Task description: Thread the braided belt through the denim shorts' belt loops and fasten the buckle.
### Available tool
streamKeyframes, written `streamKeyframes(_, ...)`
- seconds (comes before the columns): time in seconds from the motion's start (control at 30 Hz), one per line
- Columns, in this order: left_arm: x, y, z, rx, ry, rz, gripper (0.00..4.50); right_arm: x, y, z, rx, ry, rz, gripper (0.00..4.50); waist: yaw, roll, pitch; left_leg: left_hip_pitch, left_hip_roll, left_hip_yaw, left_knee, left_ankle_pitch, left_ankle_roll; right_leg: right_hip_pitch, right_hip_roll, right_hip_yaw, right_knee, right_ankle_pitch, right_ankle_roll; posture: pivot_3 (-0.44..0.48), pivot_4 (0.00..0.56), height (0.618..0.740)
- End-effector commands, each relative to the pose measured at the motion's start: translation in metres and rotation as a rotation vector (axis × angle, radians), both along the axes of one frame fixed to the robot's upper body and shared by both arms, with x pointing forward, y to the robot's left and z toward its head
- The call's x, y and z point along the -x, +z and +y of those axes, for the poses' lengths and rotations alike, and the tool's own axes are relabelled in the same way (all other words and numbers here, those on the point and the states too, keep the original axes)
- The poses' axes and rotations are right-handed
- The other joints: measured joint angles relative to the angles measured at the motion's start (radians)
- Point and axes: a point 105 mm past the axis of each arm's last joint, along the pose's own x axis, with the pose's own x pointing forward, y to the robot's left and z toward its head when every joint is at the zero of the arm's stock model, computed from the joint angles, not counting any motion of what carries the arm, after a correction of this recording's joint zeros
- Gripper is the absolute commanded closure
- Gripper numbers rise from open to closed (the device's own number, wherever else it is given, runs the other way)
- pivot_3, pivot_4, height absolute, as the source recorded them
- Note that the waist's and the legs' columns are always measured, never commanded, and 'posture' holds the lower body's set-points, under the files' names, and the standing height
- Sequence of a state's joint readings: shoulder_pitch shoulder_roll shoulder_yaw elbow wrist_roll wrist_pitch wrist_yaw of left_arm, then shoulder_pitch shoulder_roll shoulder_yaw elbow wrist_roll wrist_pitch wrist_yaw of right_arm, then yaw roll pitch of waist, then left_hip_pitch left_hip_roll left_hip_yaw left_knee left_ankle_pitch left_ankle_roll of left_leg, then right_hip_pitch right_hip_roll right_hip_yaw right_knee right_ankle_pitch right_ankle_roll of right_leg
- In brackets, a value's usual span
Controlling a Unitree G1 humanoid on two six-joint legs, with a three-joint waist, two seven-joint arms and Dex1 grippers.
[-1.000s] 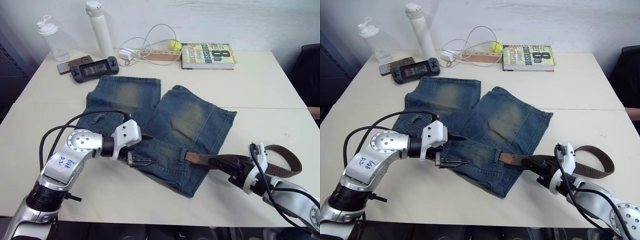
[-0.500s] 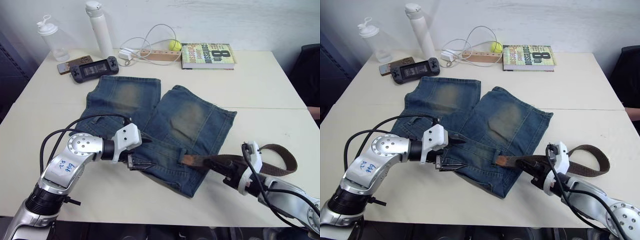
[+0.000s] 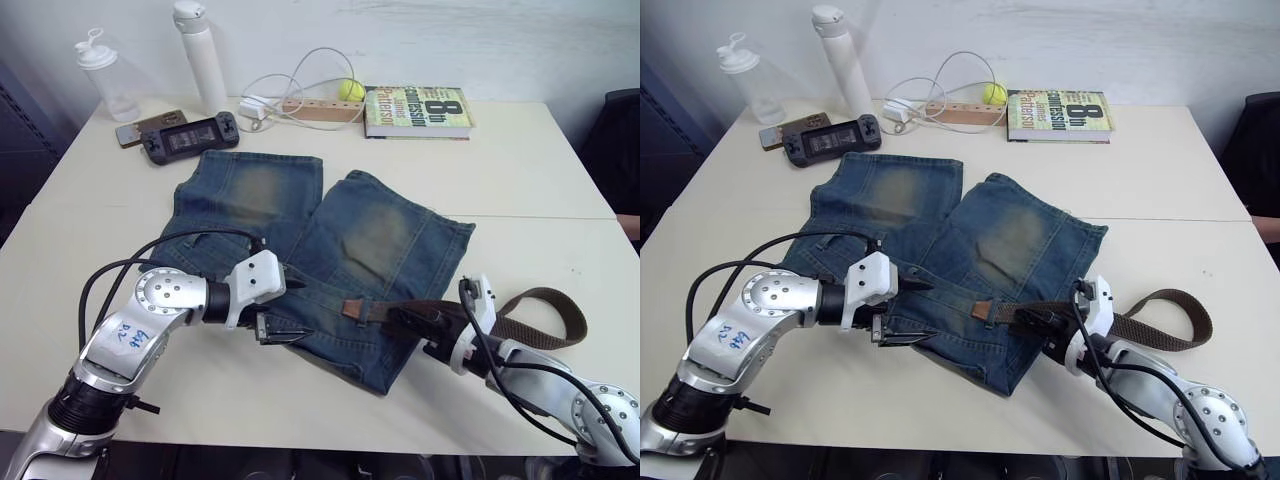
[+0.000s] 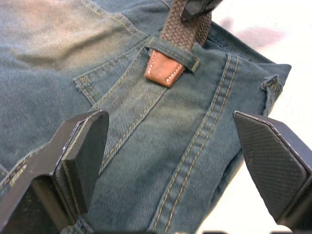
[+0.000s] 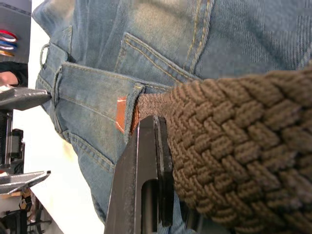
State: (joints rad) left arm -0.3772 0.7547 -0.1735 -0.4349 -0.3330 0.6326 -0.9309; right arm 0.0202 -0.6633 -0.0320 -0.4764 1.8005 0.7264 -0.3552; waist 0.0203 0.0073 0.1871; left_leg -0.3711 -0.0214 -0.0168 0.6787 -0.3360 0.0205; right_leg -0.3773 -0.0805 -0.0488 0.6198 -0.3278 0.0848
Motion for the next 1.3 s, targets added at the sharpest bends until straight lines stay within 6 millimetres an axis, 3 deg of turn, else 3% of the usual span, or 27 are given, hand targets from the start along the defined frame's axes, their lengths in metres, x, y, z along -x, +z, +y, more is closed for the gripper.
streamKeyframes(0.03,-0.002,0.01,-0.004,0.005,-0.027,-0.048,0.06,0.004,-0.002,0.018,-0.019,0.065,0.0,4.5,-0.001,0.0,0.0,0.0,0.0,0.0,0.0,0.0,0.0,0.0,0.0,0.0,0.0,0.0,0.0,0.0,0.15,0.735)
streamKeyframes(0.17,-0.003,0.01,-0.015,0.024,-0.057,-0.051,0.06,0.0,-0.008,0.035,-0.049,0.087,0.021,4.5,-0.007,0.0,0.0,0.0,0.0,0.0,0.0,0.0,0.0,-0.001,0.0,0.0,0.001,0.0,-0.001,0.0,0.15,0.735)
streamKeyframes(0.27,-0.004,0.01,-0.02,0.033,-0.074,-0.053,0.06,0.001,-0.011,0.037,-0.067,0.088,0.041,4.5,-0.009,0.0,0.0,0.0,0.0,0.0,0.0,0.0,0.0,-0.001,0.0,0.0,0.001,0.0,-0.001,0.0,0.15,0.735)
streamKeyframes(0.5,-0.005,0.007,-0.026,0.036,-0.102,-0.046,0.0,0.003,-0.002,0.026,-0.112,0.042,0.021,1.55,-0.009,0.0,0.0,0.0,0.0,0.0,0.0,0.0,0.0,-0.001,0.0,0.0,0.001,0.0,0.0,0.0,0.15,0.735)
streamKeyframes(0.6,-0.006,0.005,-0.027,0.034,-0.12,-0.041,0.0,0.023,0.006,0.016,0.025,0.14,-0.052,0.12,-0.001,0.001,0.0,0.0,0.0,0.0,0.0,0.0,0.0,-0.001,-0.001,0.0,0.0,0.0,0.0,0.0,0.15,0.735)
streamKeyframes(0.77,-0.013,0.005,-0.029,0.035,-0.135,-0.039,0.0,0.054,0.037,0.006,0.074,0.336,-0.166,0.05,0.006,0.0,0.0,-0.002,-0.001,-0.002,0.0,-0.001,0.002,0.0,-0.001,0.0,-0.003,0.0,0.0,0.0,0.15,0.735)
streamKeyframes(0.93,-0.021,0.004,-0.035,0.02,-0.169,-0.048,0.0,0.088,0.037,0.019,0.253,0.653,-0.288,0.05,0.002,0.0,0.0,-0.001,0.0,-0.001,0.0,-0.001,0.002,0.0,0.001,0.0,-0.001,0.0,0.0,0.0,0.15,0.735)
streamKeyframes(1.07,-0.027,0.005,-0.037,0.009,-0.184,-0.079,0.0,0.084,0.035,0.027,0.386,0.752,-0.464,0.05,0.003,0.0,0.0,-0.001,0.0,-0.001,0.0,-0.001,0.002,0.0,0.001,0.0,-0.002,0.0,0.0,0.0,0.15,0.735)
streamKeyframes(1.17,-0.029,0.004,-0.038,-0.009,-0.198,-0.097,0.0,0.081,0.022,0.034,0.566,0.89,-0.62,0.05,0.003,0.0,0.0,-0.002,-0.001,-0.001,0.001,-0.001,0.002,0.0,0.001,0.001,-0.001,0.0,0.0,0.0,0.15,0.735)
streamKeyframes(1.3,-0.03,0.0,-0.039,-0.029,-0.225,-0.092,0.0,0.073,0.01,0.04,0.642,0.982,-0.743,0.05,0.005,0.0,0.0,-0.002,-0.001,-0.001,0.0,-0.001,0.001,-0.001,0.001,0.001,-0.002,0.0,0.0,0.0,0.15,0.735)
